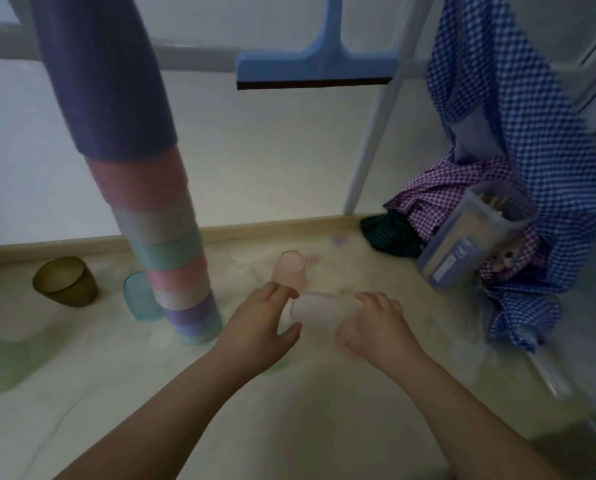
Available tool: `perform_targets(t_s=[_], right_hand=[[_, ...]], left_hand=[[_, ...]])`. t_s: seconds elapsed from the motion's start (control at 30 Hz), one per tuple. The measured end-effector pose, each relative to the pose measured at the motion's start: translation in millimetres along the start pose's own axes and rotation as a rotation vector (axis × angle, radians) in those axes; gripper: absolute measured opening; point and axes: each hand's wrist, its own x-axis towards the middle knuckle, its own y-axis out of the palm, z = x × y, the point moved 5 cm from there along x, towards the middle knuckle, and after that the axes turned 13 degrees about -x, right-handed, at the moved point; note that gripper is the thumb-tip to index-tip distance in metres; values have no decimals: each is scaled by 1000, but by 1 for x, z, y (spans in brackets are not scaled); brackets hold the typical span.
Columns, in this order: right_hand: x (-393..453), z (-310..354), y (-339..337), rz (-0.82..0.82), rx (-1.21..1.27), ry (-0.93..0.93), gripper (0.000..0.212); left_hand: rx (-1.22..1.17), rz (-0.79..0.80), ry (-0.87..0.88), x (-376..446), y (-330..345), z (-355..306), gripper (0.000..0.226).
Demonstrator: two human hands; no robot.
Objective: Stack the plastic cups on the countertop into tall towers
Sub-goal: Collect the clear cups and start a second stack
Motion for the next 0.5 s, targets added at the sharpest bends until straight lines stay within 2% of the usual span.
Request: perform_targets(t_s=[0.13, 0.23, 0.5], right_hand=[[4, -13, 16, 115, -12, -47, 71], [10, -15, 19, 101, -34, -99, 61], [26, -33, 1, 124, 19, -147, 60]], left_hand=[[24, 16, -65, 16, 15, 3, 43], [30, 2, -109, 26, 21, 11, 43], [103, -53, -212, 68, 19, 26, 49]])
